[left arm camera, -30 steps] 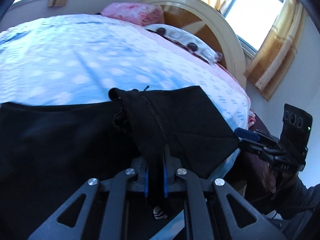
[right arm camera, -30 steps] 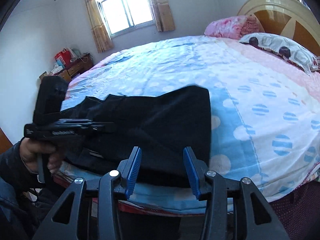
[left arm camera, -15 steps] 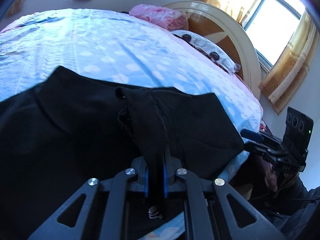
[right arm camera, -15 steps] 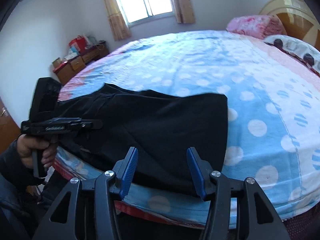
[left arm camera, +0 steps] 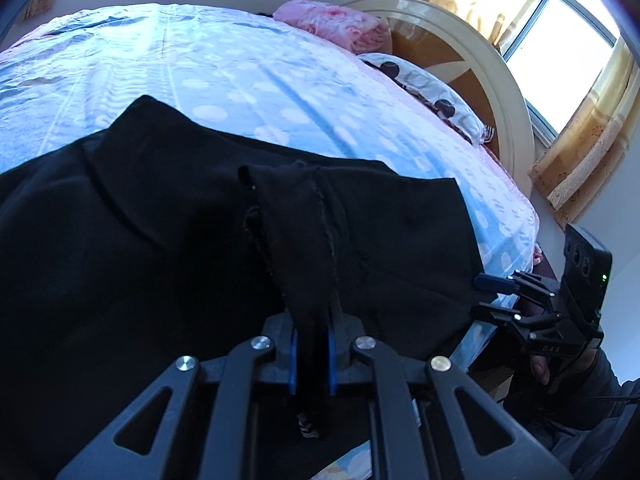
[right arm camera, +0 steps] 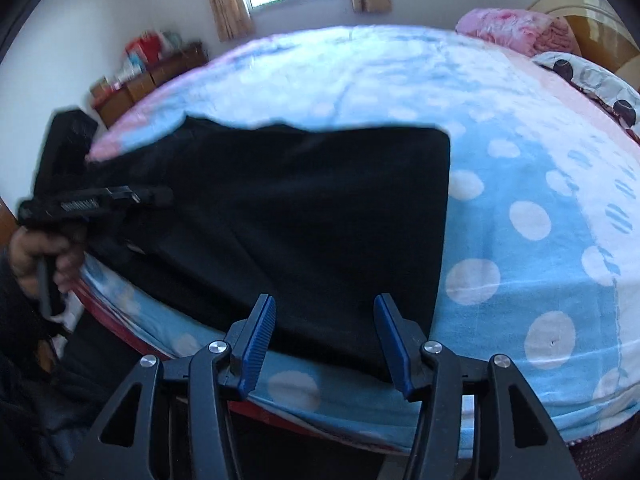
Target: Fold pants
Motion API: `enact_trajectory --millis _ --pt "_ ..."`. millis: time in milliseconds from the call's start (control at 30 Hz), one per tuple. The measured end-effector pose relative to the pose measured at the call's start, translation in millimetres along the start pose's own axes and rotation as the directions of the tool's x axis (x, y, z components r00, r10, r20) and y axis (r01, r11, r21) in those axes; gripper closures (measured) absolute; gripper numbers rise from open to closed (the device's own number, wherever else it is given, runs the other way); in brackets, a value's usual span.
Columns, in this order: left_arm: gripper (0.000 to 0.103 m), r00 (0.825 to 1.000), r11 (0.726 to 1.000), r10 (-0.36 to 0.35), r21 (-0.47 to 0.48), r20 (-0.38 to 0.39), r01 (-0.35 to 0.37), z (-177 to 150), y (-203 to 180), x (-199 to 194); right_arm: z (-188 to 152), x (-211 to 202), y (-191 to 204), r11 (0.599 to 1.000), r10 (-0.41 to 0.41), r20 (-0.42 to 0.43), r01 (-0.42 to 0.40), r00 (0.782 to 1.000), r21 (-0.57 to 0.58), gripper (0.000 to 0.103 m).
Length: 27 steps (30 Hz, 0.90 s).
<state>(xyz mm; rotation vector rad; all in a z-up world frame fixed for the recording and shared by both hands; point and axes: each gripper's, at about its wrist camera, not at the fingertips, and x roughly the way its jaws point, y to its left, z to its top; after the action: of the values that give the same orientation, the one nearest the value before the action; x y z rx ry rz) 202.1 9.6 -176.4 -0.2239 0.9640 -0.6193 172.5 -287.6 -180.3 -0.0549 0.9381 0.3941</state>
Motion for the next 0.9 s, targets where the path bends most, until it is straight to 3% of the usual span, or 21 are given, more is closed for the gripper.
enact_trajectory --millis 100,233,300,367,467,633,733,800,900 --pt "0.077 1.0 1.0 0.024 0.0 0.019 -0.024 -1.1 -0.7 -7.1 6.6 -9.8 9.8 0.998 -0.018 0.002 0.018 1.0 -0.063 0.048" --pt "0.05 0.992 0.992 0.119 0.041 0.049 -0.121 -5.7 -5.8 -15.6 27.9 -30.2 -6.6 0.996 0.082 0.089 -0.085 0.993 0.026 0.048" --pt "0.035 0.976 0.974 0.201 0.086 0.08 -0.208 -6.6 -11.2 -17.8 45.6 -32.6 -18.1 0.996 0.045 0.135 -0.055 0.99 0.07 0.048" --pt "0.031 0.944 0.934 0.314 0.146 0.102 -0.326 -6.3 -16.3 -13.7 59.1 -28.2 -25.7 0.996 0.021 0.165 -0.036 0.986 0.086 0.048" --pt "0.025 0.919 0.899 0.379 0.193 0.106 -0.393 -4.9 -16.4 -3.9 79.0 -11.7 -35.4 0.992 -0.072 0.174 0.053 0.982 0.111 0.048" --pt "0.02 0.91 0.886 0.399 0.209 0.111 -0.414 -2.5 -18.1 0.4 94.3 37.6 -59.7 0.988 0.008 0.077 -0.02 0.997 0.152 0.048" --pt "0.021 0.894 0.871 0.406 0.217 0.19 -0.441 -1.8 -31.7 -19.9 92.9 14.8 -57.2 0.989 -0.024 0.115 0.007 0.993 0.15 0.048" --pt "0.016 0.897 0.88 0.384 0.206 0.219 -0.427 -1.1 -40.4 -29.0 84.2 -9.5 -52.4 0.99 -0.027 0.156 0.005 0.987 0.14 0.048" --pt "0.012 0.925 0.912 0.318 0.198 0.207 -0.358 -1.8 -49.5 -22.9 54.9 -38.5 -39.2 0.985 0.076 0.17 -0.1 0.983 0.137 0.048"
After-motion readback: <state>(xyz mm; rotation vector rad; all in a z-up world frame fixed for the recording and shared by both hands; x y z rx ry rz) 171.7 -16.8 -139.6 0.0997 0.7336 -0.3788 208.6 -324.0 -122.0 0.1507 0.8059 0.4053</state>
